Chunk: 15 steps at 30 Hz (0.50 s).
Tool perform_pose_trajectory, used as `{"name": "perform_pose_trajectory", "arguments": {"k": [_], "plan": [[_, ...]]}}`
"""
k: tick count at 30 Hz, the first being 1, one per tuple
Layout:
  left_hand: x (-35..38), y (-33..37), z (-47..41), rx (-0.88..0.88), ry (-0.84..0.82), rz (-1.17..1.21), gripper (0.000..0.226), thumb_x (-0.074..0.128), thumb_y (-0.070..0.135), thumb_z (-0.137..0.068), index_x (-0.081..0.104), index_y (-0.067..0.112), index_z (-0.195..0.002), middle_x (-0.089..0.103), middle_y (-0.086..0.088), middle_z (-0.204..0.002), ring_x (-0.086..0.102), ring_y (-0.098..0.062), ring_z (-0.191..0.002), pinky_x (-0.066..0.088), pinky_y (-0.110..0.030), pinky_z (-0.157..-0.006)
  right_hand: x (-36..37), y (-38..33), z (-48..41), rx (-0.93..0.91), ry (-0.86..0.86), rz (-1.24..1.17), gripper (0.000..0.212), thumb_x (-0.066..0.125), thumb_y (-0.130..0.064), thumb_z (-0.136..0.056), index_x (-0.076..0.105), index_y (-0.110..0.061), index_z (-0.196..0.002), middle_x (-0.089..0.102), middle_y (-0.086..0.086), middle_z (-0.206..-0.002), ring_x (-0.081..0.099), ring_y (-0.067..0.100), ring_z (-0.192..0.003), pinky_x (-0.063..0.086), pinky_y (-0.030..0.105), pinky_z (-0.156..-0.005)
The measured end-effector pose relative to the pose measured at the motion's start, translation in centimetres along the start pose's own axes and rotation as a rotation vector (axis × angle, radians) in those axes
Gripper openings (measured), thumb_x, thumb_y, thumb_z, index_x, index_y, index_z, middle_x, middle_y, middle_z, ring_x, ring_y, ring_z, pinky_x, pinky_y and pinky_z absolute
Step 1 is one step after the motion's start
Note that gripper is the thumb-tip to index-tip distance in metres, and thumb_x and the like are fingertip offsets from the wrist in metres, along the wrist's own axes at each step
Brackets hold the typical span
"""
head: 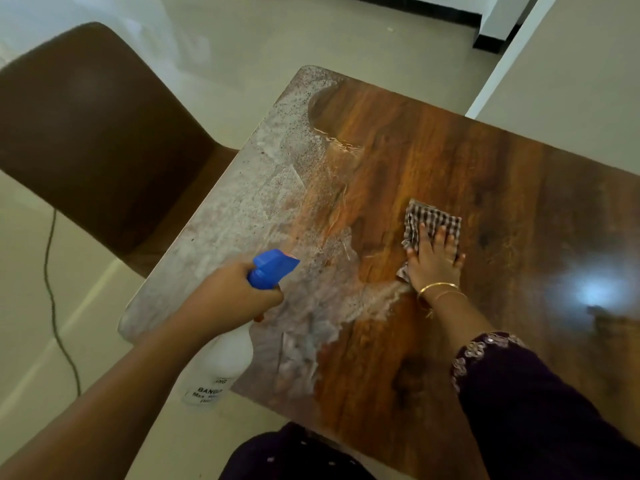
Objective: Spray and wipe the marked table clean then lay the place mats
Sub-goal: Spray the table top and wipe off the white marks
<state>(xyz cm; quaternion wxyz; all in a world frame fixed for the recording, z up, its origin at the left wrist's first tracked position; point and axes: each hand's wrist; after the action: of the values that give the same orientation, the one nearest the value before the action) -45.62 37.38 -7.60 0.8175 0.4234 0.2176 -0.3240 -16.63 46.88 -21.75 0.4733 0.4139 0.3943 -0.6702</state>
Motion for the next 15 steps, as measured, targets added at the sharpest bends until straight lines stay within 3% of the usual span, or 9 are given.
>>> {"name": "perform_pose_trajectory", "arguments": {"k": [2,7,9,13,15], "plan": [[0.6,-0.4,1.5,-0.017,0.001,0.008,0.013,0.064,0.026,-0.082,0.054,0.024,-0.074,0.064,0.000,-0.064,0.058,-0.011,-0.054,0.047,-0.026,-0.059,0.7,-1.7,2.4,-0.055,-0.006,0.036,0.063,0.030,-0.039,-0.100,-0.004,-0.026,-0.151,-0.012,0.009,-0.159,-0.009,0.031,-0.146,-0.002,0.054,-0.115],[2.8,-1.1,5.0,0.002,-0.008,0.041,0.016,0.062,0.028,-0.083,0.049,0.028,-0.074,0.063,0.001,-0.062,0.057,-0.010,-0.053,0.048,-0.025,-0.058,3.6,-2.5,9.6,-0.428,-0.059,0.191,0.064,0.024,-0.041,-0.100,-0.014,-0.026,-0.149,-0.018,0.007,-0.158,-0.015,0.028,-0.145,-0.008,0.052,-0.114],[3.6,-1.4,6.4,0.012,-0.013,0.039,0.018,0.063,0.028,-0.083,0.047,0.028,-0.074,0.063,0.002,-0.061,0.056,-0.009,-0.053,0.048,-0.025,-0.057,3.5,-0.8,10.2,-0.378,-0.076,0.157,0.064,0.026,-0.040,-0.100,-0.014,-0.028,-0.149,-0.017,0.004,-0.158,-0.016,0.025,-0.145,-0.007,0.053,-0.115],[4.5,-1.8,8.5,0.006,-0.004,0.045,0.015,0.062,0.030,-0.082,0.049,0.025,-0.086,0.065,0.000,-0.065,0.061,-0.012,-0.060,0.049,-0.025,-0.061,3.0,0.0,11.7,-0.061,-0.105,-0.020,0.064,0.031,-0.037,-0.099,-0.007,-0.027,-0.150,-0.014,0.006,-0.159,-0.013,0.028,-0.145,-0.005,0.053,-0.116],[4.9,-1.9,9.5,0.008,0.012,0.045,0.016,0.062,0.030,-0.083,0.049,0.023,-0.088,0.064,0.000,-0.066,0.062,-0.010,-0.059,0.047,-0.022,-0.057,3.7,-1.1,13.7,-0.131,-0.121,0.015,0.065,0.032,-0.037,-0.099,-0.008,-0.026,-0.150,-0.016,0.009,-0.158,-0.013,0.030,-0.145,-0.005,0.054,-0.115]]}}
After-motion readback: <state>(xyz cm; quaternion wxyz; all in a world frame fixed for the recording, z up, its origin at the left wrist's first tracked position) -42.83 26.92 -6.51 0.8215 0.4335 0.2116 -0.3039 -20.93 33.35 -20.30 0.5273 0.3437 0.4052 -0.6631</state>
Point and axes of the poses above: each hand's wrist, its own z-axis away from the middle knuckle, its own x-axis out of the palm, y = z × x
